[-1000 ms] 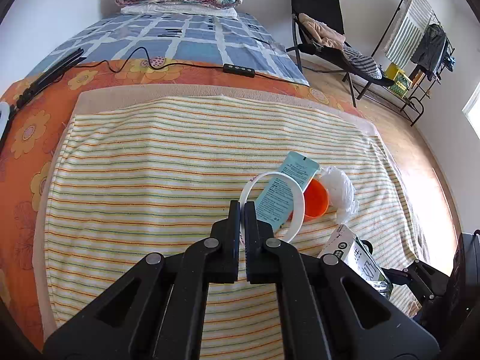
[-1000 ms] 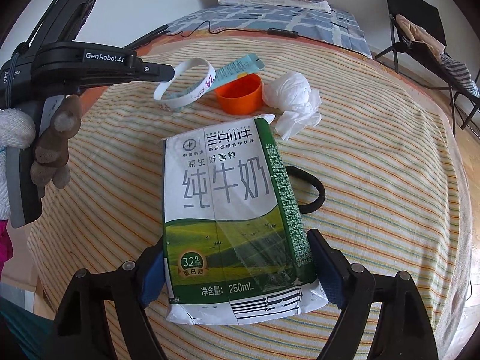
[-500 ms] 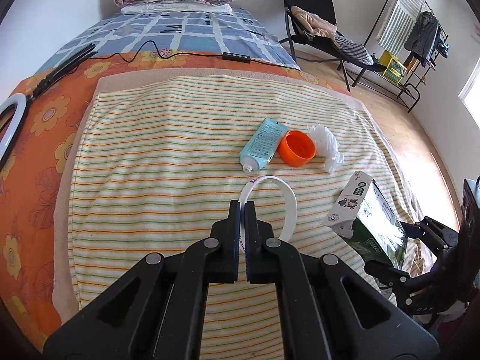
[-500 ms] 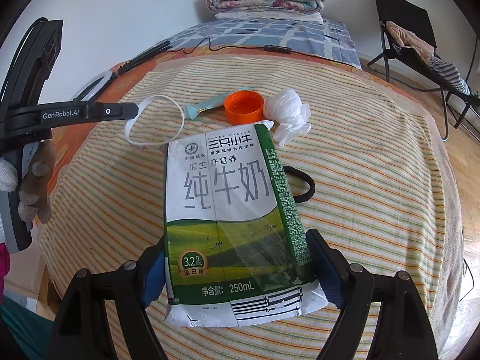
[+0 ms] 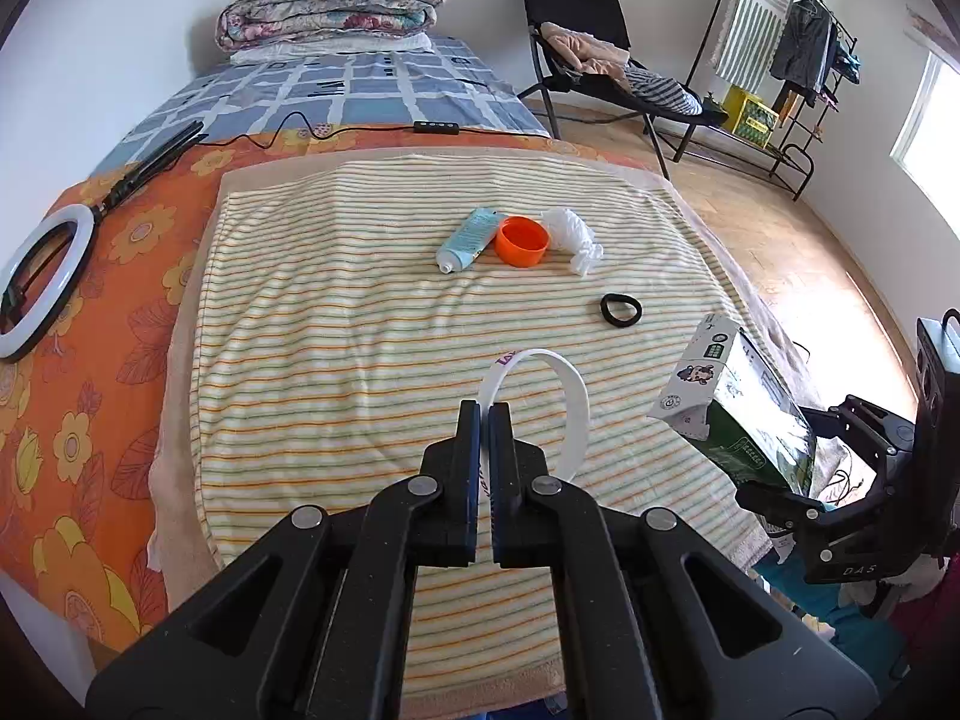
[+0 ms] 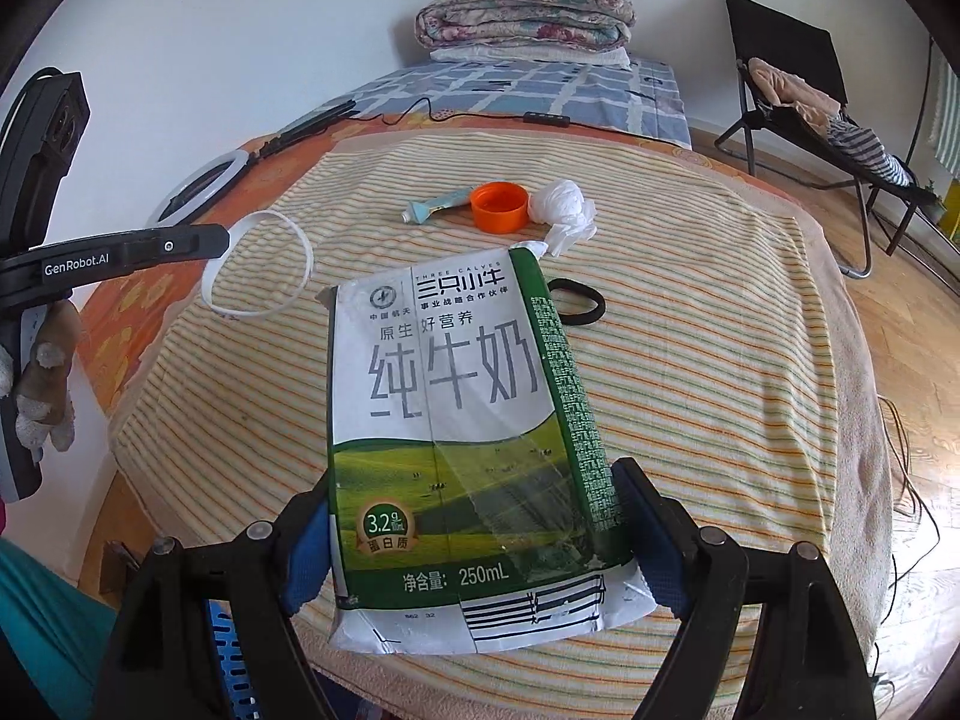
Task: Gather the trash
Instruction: 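Carry the milk carton and white band to the blue basket and release both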
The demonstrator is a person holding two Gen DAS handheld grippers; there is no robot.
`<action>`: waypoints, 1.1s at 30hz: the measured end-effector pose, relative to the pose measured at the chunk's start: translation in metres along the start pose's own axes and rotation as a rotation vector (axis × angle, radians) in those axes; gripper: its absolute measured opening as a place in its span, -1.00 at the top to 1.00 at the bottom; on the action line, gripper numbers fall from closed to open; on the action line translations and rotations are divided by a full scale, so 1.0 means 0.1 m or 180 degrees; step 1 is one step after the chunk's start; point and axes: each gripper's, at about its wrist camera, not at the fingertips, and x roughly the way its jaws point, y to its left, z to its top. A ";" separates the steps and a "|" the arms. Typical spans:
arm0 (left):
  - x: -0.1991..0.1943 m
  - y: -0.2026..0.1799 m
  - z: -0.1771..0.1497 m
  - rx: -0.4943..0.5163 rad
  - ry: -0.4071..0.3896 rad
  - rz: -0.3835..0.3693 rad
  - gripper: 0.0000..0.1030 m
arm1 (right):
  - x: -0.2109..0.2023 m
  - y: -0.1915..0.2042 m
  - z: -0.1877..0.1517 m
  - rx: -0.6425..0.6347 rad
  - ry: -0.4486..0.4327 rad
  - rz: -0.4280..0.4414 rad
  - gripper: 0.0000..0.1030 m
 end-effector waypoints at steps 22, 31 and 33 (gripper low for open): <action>-0.41 -0.57 -1.46 0.0263 0.0374 -0.0220 1.00 | -0.67 0.49 -1.38 -0.0105 0.0162 0.0088 -0.65; -0.27 -0.66 -1.78 0.0348 0.0595 -0.0236 1.00 | -0.59 0.51 -1.79 -0.0091 0.0410 0.0161 -0.65; -0.24 -0.67 -1.83 0.0356 0.0640 -0.0230 1.00 | -0.57 0.52 -1.85 -0.0082 0.0452 0.0184 -0.65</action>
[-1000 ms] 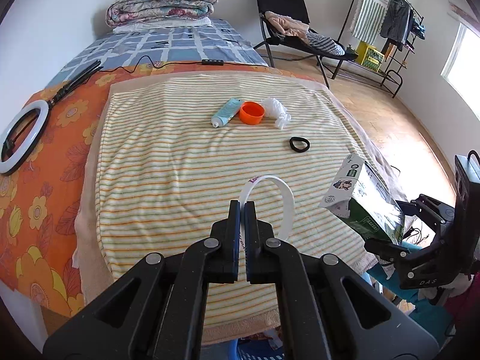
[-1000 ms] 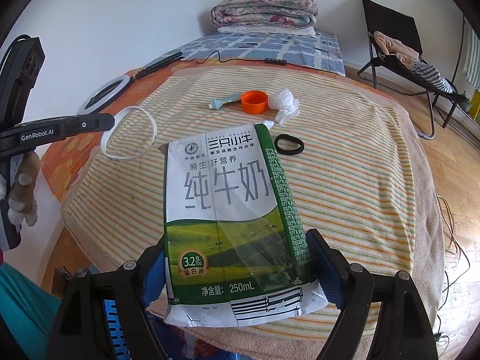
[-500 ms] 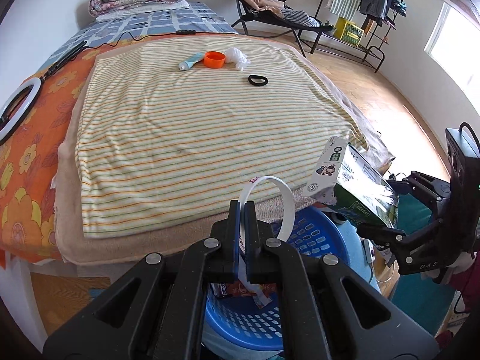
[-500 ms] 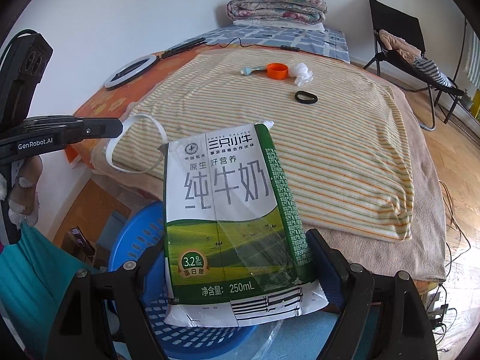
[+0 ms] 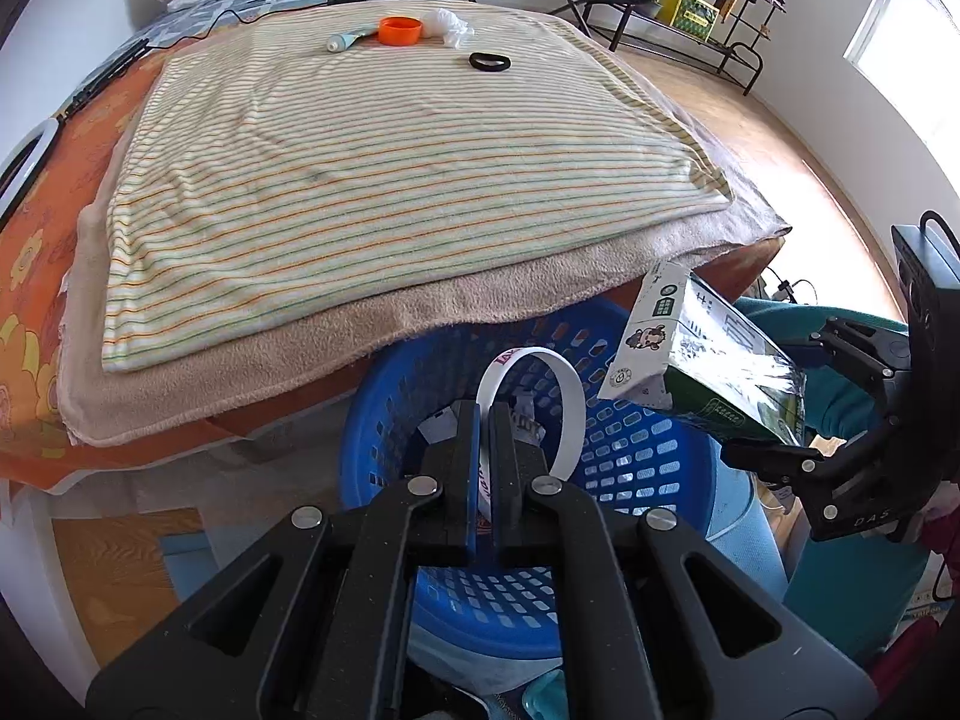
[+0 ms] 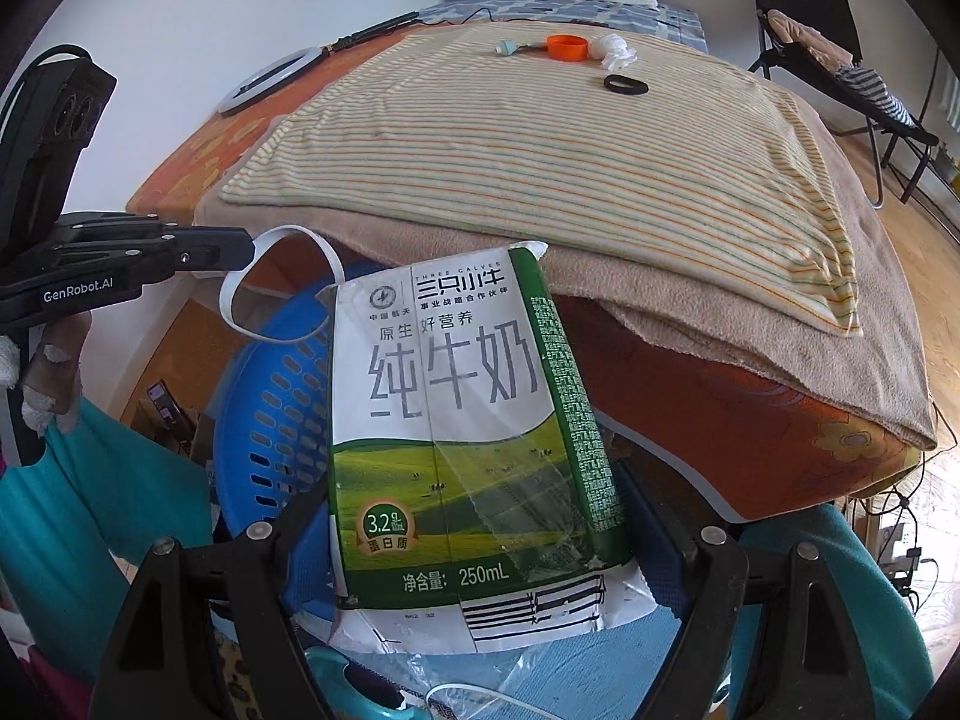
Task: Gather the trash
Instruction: 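Carry the milk carton and white band to the blue basket and release both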
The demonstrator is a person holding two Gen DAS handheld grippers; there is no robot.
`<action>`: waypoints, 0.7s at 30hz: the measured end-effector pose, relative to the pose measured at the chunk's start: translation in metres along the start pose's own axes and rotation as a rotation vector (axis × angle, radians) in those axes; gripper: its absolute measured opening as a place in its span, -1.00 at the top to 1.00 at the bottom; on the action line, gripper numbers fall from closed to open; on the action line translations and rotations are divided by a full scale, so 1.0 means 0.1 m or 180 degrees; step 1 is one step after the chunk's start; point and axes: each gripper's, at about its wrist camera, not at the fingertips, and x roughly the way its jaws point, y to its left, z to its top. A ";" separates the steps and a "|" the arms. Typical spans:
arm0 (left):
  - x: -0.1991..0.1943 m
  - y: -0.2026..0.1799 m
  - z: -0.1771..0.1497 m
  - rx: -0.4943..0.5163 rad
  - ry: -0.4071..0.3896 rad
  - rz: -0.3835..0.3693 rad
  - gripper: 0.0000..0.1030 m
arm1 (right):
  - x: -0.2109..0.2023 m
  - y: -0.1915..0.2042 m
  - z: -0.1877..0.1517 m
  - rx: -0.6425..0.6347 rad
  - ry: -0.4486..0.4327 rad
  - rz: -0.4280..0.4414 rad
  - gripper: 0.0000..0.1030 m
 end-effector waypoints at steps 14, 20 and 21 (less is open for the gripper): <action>0.24 -0.07 -0.17 0.0063 0.0237 0.0043 1.00 | 0.23 0.16 -0.14 -0.0143 0.0233 0.0031 -0.65; 0.29 -0.11 -0.19 0.0093 0.0286 0.0038 1.00 | 0.27 0.16 -0.12 -0.0166 0.0274 0.0015 -0.65; 0.29 -0.12 -0.20 0.0102 0.0287 0.0048 1.00 | 0.28 0.16 -0.12 -0.0166 0.0280 0.0012 -0.65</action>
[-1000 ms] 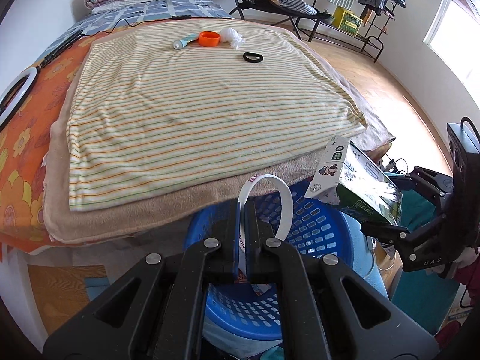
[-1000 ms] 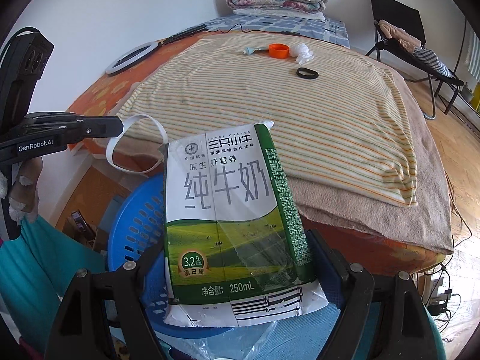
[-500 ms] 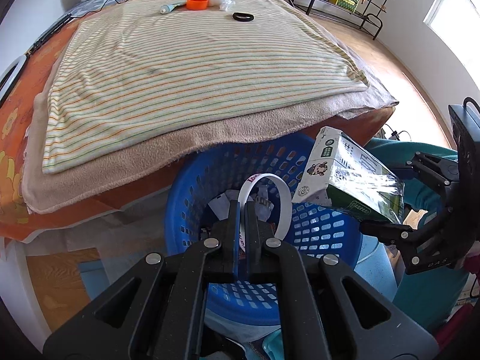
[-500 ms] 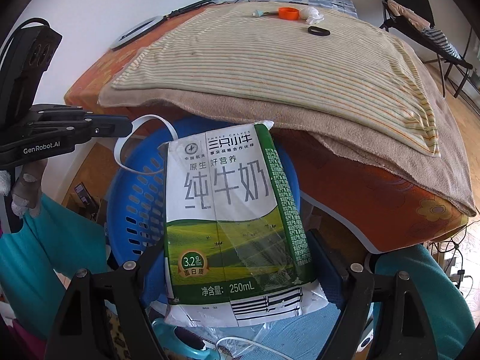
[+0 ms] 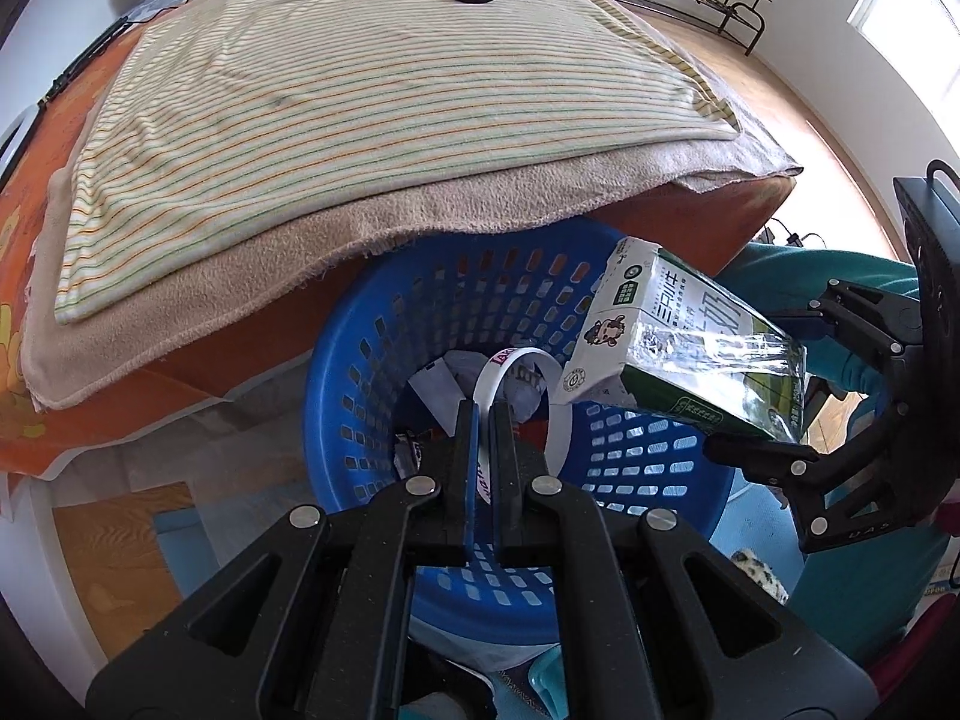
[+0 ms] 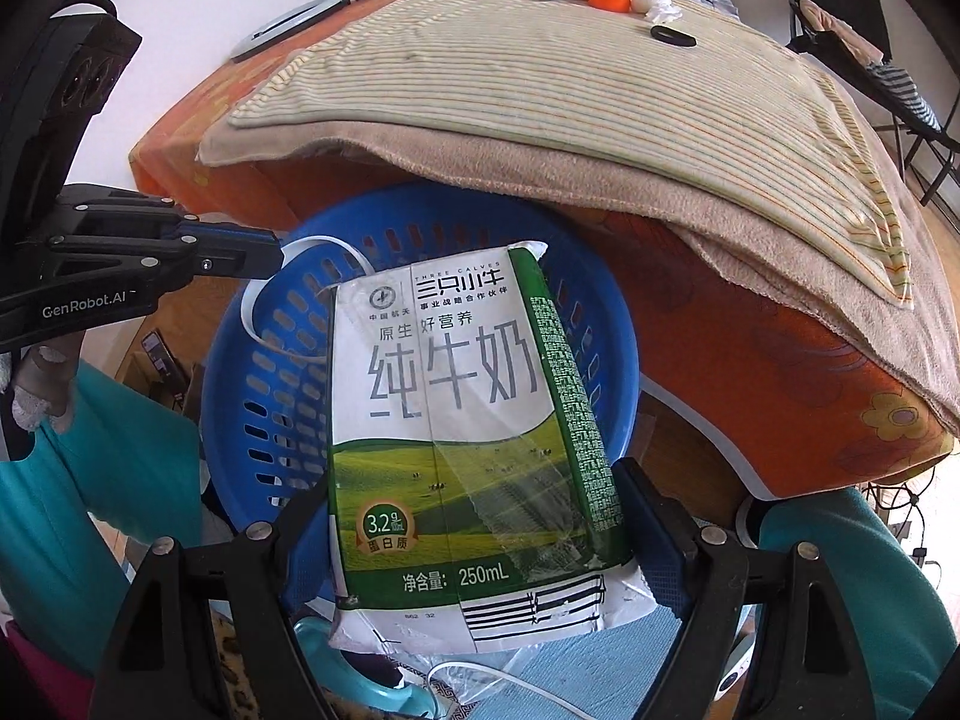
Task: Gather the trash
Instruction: 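Carry the milk carton and white band to the blue basket and release both, then move both tools back over the bed toward the blue tube and black hair tie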
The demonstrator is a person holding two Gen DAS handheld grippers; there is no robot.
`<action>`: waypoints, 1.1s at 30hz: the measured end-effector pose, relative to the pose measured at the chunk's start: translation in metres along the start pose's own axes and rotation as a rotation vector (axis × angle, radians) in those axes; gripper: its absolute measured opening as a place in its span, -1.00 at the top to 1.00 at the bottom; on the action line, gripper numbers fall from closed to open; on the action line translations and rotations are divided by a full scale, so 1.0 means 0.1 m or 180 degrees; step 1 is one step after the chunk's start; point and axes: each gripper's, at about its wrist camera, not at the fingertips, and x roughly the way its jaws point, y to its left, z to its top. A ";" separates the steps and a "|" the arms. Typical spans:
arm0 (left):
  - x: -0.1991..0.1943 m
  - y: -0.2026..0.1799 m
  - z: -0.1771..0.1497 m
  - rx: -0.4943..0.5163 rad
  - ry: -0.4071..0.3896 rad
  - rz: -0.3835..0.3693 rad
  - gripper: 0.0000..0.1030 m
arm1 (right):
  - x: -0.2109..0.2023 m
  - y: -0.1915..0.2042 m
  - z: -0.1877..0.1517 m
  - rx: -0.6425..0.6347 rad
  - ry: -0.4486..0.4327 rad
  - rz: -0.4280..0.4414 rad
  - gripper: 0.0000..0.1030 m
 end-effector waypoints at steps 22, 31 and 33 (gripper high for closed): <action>0.08 0.02 0.02 -0.0041 0.0067 0.0083 0.12 | 0.11 -0.02 0.05 0.0085 0.0100 -0.0075 -0.70; 0.08 0.02 0.02 -0.0060 0.0048 0.0125 -0.18 | 0.12 -0.09 0.06 0.0176 0.0109 -0.0080 -0.75; 0.07 0.02 0.02 -0.0064 0.0033 0.0138 -0.26 | 0.12 -0.10 0.06 0.0192 0.0097 -0.0089 -0.77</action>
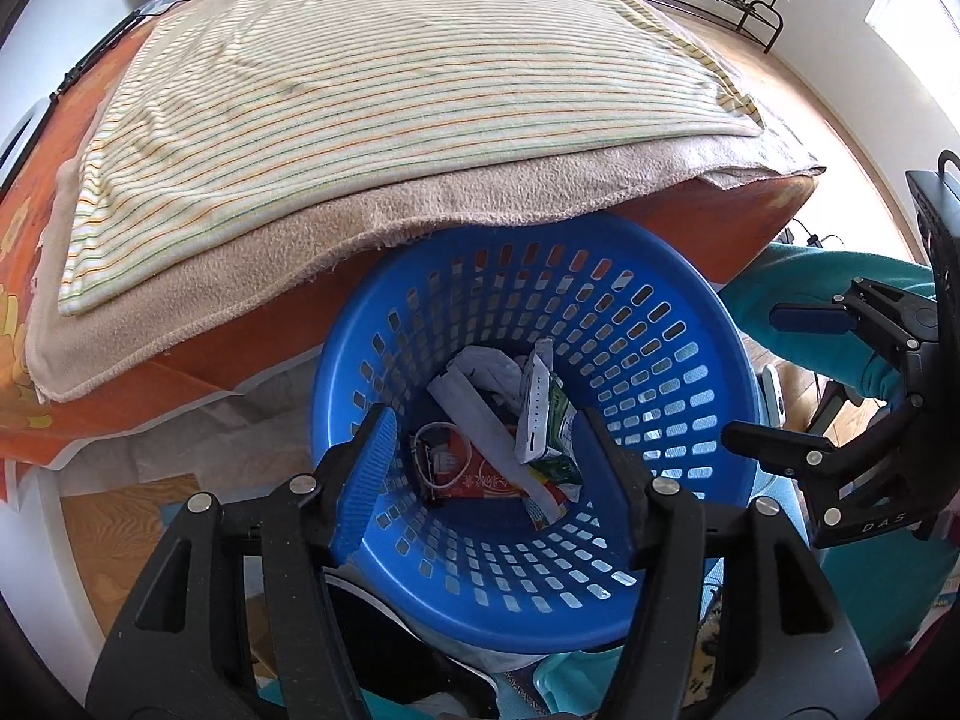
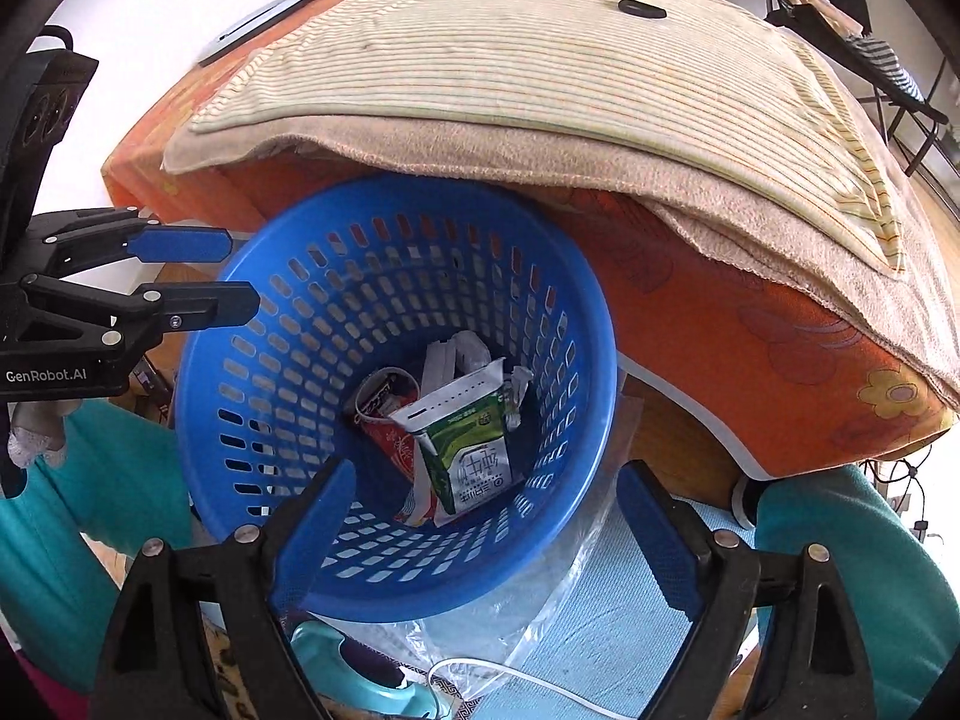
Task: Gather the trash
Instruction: 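Move both tools back over the bed toward the blue tube and black hair tie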
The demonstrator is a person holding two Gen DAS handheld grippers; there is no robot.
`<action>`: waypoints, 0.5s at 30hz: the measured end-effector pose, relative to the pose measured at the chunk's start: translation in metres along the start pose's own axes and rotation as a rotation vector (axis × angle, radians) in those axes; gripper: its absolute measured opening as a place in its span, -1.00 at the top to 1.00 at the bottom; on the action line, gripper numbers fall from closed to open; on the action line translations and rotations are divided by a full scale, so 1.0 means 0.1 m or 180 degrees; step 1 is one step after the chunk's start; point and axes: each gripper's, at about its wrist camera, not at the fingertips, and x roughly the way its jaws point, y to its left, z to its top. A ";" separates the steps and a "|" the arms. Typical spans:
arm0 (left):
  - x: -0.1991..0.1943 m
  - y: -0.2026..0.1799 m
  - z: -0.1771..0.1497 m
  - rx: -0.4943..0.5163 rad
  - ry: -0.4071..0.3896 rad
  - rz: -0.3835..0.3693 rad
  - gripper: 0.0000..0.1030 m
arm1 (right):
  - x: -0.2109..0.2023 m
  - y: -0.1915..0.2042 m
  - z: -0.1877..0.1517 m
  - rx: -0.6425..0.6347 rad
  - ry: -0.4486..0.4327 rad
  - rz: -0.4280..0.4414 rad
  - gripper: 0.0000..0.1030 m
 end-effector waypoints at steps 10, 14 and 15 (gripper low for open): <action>0.01 0.00 0.01 -0.0020 0.0008 0.0018 -0.33 | -0.01 0.00 0.02 0.0053 -0.0004 -0.0046 -0.80; 0.02 0.01 0.03 -0.0028 -0.0010 0.0018 -0.48 | -0.02 -0.01 0.03 0.0072 -0.0022 -0.0063 -0.84; 0.02 0.00 0.03 -0.0027 -0.0010 0.0019 -0.48 | -0.02 -0.01 0.04 0.0082 -0.0027 -0.0068 -0.86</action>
